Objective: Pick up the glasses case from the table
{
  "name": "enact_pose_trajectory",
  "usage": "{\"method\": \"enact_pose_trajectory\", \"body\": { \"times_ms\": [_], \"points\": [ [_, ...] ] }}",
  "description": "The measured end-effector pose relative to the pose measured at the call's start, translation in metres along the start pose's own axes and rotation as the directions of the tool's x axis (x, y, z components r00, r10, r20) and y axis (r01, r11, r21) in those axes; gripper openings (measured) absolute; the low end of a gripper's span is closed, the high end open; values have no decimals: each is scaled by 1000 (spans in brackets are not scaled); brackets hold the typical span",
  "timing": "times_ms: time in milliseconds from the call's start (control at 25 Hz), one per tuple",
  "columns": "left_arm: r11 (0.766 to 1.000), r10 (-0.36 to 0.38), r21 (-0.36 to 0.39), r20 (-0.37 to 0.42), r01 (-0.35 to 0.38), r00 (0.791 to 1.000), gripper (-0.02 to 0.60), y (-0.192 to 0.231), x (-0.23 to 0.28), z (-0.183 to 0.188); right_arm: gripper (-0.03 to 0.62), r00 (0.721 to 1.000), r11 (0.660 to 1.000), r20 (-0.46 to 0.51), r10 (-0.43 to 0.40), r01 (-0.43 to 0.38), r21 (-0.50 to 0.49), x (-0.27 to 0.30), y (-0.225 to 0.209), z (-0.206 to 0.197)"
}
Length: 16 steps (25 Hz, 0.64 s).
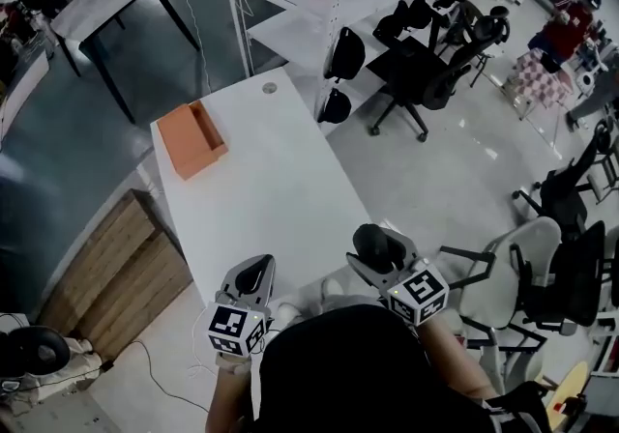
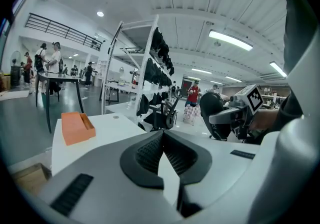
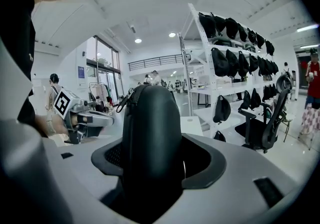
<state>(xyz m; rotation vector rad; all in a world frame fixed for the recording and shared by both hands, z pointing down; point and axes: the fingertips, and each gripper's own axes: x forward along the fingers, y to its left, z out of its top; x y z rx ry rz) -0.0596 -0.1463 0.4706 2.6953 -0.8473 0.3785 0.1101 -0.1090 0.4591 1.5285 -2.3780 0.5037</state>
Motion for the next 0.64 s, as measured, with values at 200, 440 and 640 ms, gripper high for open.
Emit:
{"method": "enact_pose_trajectory", "body": {
  "times_ms": [200, 440, 640],
  "points": [
    [1000, 18, 0, -8, -18, 1000, 17, -1, -5, -3, 314, 1000, 1000, -9, 3, -3, -9, 0, 2, -2],
    [999, 35, -3, -8, -35, 999, 17, -4, -10, -6, 316, 1000, 999, -24, 4, -5, -37, 1, 1, -6],
    [999, 44, -2, -11, -44, 999, 18, -8, -14, -11, 316, 1000, 1000, -28, 5, -6, -28, -1, 1, -10]
  ]
}}
